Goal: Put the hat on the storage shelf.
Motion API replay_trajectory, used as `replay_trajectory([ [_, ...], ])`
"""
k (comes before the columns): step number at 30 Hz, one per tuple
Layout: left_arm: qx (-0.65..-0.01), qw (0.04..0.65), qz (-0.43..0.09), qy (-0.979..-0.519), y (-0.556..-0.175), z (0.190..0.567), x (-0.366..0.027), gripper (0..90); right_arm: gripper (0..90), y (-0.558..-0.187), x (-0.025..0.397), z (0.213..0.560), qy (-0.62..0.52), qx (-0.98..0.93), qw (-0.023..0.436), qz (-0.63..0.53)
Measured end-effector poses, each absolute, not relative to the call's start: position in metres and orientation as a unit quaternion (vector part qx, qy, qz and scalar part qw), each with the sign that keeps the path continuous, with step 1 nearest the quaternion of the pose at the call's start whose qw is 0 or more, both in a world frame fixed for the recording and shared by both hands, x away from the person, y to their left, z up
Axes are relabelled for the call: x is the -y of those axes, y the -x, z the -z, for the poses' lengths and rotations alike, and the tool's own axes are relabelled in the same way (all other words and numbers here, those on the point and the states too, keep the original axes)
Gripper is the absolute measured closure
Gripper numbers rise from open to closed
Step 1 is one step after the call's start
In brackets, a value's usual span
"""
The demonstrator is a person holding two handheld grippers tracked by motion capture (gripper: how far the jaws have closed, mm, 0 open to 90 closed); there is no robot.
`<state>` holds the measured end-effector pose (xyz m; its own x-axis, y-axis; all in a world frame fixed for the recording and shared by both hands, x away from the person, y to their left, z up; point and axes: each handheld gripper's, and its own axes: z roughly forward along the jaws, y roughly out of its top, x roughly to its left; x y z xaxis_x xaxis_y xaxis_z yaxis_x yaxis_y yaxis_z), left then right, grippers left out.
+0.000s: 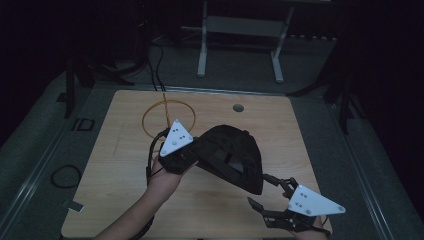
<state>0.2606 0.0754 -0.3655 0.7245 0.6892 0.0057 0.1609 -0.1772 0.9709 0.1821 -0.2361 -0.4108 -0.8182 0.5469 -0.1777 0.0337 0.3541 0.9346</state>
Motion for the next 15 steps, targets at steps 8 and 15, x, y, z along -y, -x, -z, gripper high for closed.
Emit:
replay_trajectory([
  [8, -0.215, 0.564, -0.190, -0.774, -0.261, 0.367, -0.083, 89.4, 42.1, -0.177, 0.264, 0.390, -0.162, -0.772, 0.274, -0.550],
  [15, -0.075, 0.603, -0.122, -0.785, -0.261, 0.377, -0.091, 89.4, 45.3, -0.179, 0.255, 0.382, -0.120, -0.786, 0.264, -0.546],
])
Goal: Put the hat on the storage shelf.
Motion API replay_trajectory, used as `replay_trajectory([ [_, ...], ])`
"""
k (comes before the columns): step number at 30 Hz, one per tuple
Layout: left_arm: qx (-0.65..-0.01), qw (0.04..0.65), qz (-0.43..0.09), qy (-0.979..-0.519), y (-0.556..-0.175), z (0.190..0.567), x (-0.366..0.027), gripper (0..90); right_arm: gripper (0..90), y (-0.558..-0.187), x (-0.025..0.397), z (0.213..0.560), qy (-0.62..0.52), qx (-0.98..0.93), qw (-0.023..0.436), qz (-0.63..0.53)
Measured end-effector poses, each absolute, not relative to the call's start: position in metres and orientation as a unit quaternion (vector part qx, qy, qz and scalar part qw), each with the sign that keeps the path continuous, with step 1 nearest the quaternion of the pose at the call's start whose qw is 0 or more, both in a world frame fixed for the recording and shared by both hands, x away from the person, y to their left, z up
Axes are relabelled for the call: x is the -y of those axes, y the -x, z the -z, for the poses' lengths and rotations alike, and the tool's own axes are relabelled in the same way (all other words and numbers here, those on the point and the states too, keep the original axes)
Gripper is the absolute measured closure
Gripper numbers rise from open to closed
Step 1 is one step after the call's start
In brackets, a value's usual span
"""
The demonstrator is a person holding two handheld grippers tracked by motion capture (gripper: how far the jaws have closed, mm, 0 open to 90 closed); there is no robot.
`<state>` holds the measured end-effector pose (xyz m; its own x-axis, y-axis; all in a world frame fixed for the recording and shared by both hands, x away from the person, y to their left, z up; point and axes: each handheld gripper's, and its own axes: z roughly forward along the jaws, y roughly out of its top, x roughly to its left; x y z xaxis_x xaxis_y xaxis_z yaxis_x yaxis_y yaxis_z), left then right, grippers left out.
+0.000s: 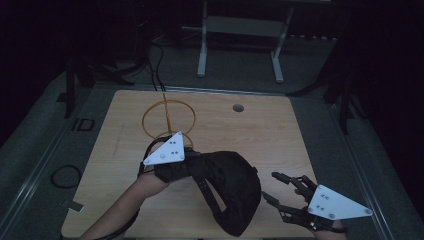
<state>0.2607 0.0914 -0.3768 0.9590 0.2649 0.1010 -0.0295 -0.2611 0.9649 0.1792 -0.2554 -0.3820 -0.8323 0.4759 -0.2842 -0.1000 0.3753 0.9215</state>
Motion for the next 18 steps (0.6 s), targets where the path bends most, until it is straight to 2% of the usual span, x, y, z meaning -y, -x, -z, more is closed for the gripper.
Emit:
replay_trajectory([
  [7, -0.043, 0.605, -0.085, -0.790, -0.264, 0.379, -0.089, 89.3, 45.3, -0.176, 0.235, 0.377, -0.066, -0.803, 0.259, -0.533],
  [11, -0.028, 0.601, -0.079, -0.795, -0.262, 0.378, -0.083, 89.3, 50.2, -0.179, 0.229, 0.374, -0.055, -0.810, 0.252, -0.527],
  [14, -0.030, 0.603, -0.078, -0.794, -0.262, 0.377, -0.082, 89.3, 58.0, -0.180, 0.225, 0.372, -0.037, -0.811, 0.249, -0.528],
  [18, -0.033, 0.605, -0.073, -0.792, -0.266, 0.377, -0.082, 89.3, 78.3, -0.183, 0.224, 0.370, -0.030, -0.809, 0.242, -0.534],
])
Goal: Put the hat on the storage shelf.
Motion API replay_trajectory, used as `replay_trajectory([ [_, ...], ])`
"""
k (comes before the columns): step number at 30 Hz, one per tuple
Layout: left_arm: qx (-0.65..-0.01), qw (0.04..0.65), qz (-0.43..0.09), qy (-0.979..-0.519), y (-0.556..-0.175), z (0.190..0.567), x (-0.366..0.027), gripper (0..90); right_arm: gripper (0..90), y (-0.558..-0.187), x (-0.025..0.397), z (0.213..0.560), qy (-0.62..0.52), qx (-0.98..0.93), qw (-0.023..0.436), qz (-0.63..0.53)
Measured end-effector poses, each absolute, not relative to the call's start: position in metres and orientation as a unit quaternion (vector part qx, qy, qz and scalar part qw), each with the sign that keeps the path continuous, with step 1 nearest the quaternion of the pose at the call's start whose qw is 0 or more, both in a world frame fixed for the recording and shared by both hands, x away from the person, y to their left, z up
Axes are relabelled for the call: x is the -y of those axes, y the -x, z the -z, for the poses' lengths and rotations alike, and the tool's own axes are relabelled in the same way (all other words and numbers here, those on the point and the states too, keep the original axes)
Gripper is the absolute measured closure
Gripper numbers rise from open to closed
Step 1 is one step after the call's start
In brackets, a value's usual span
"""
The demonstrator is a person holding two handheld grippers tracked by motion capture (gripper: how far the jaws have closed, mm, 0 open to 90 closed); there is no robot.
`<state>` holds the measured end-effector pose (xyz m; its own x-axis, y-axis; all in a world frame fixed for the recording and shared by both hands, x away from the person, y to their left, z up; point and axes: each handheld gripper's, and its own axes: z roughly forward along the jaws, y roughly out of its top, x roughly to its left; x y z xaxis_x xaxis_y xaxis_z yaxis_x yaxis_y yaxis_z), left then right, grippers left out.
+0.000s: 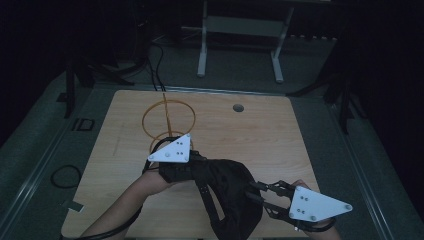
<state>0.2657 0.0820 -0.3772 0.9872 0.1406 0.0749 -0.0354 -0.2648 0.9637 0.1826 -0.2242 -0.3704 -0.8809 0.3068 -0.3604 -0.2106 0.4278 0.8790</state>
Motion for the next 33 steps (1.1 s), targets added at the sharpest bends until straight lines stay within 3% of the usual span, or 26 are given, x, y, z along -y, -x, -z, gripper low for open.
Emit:
replay_trajectory([
  [4, -0.035, 0.605, -0.080, -0.791, -0.268, 0.379, -0.083, 89.2, 87.2, -0.186, 0.221, 0.374, -0.035, -0.810, 0.244, -0.533],
  [16, -0.046, 0.591, -0.106, -0.798, -0.273, 0.384, -0.084, 87.9, 88.0, -0.192, 0.226, 0.373, -0.056, -0.791, 0.232, -0.564],
  [17, -0.049, 0.587, -0.111, -0.800, -0.273, 0.384, -0.084, 86.5, 88.0, -0.192, 0.226, 0.372, -0.059, -0.789, 0.234, -0.564],
  [20, -0.066, 0.580, -0.134, -0.801, -0.272, 0.384, -0.087, 67.3, 88.1, -0.193, 0.229, 0.370, -0.068, -0.785, 0.242, -0.566],
  [22, -0.079, 0.574, -0.154, -0.800, -0.271, 0.385, -0.090, 61.0, 88.1, -0.194, 0.232, 0.368, -0.076, -0.782, 0.250, -0.567],
  [27, -0.101, 0.561, -0.207, -0.795, -0.260, 0.391, -0.096, 60.6, 88.0, -0.197, 0.242, 0.363, -0.097, -0.770, 0.260, -0.574],
  [33, -0.122, 0.544, -0.223, -0.800, -0.249, 0.405, -0.110, 56.4, 88.0, -0.210, 0.249, 0.353, -0.135, -0.753, 0.281, -0.579],
])
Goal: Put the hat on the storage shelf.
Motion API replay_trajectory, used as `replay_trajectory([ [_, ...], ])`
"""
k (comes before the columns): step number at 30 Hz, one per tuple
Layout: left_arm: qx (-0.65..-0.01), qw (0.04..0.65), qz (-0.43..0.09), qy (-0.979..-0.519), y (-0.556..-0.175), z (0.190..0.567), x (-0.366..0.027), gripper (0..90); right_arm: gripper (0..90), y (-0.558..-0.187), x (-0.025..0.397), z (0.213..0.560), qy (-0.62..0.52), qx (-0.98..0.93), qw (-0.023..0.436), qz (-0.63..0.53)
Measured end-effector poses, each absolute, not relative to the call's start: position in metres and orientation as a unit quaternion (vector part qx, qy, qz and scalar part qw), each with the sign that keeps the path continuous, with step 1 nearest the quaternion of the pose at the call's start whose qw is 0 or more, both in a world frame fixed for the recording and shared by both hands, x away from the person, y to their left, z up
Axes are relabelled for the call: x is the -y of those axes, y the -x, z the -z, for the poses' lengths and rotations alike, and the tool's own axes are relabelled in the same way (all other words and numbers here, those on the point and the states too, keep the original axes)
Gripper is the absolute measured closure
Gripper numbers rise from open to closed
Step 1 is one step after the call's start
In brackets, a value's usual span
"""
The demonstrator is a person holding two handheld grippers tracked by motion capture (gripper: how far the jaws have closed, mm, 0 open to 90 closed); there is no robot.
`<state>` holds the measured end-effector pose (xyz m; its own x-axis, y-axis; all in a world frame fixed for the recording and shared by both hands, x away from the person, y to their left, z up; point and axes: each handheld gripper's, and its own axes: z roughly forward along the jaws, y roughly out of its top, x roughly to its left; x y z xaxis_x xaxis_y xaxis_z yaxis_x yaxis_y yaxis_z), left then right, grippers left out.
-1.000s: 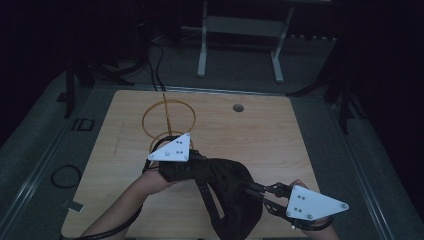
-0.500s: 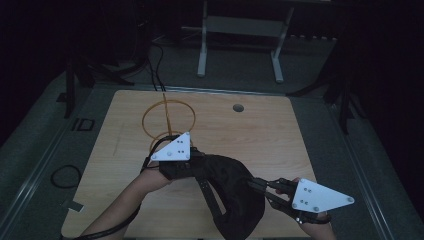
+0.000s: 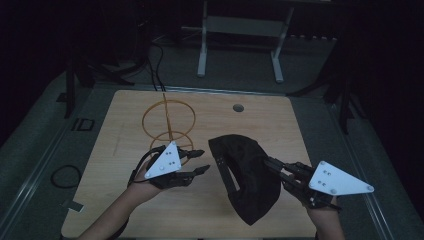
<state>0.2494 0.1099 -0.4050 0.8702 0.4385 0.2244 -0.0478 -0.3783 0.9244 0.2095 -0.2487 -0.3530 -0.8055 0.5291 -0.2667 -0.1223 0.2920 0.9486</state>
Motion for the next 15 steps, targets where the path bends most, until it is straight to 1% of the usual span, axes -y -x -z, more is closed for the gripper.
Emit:
replay_trajectory([
  [8, -0.151, 0.540, -0.224, -0.797, -0.236, 0.421, -0.137, 56.9, 88.0, -0.236, 0.244, 0.335, -0.164, -0.738, 0.309, -0.576],
  [10, -0.160, 0.539, -0.219, -0.797, -0.235, 0.426, -0.144, 55.4, 88.0, -0.246, 0.239, 0.329, -0.169, -0.735, 0.318, -0.574],
  [15, -0.183, 0.527, -0.211, -0.803, -0.231, 0.442, -0.161, 55.1, 88.0, -0.267, 0.227, 0.317, -0.176, -0.730, 0.321, -0.578],
])
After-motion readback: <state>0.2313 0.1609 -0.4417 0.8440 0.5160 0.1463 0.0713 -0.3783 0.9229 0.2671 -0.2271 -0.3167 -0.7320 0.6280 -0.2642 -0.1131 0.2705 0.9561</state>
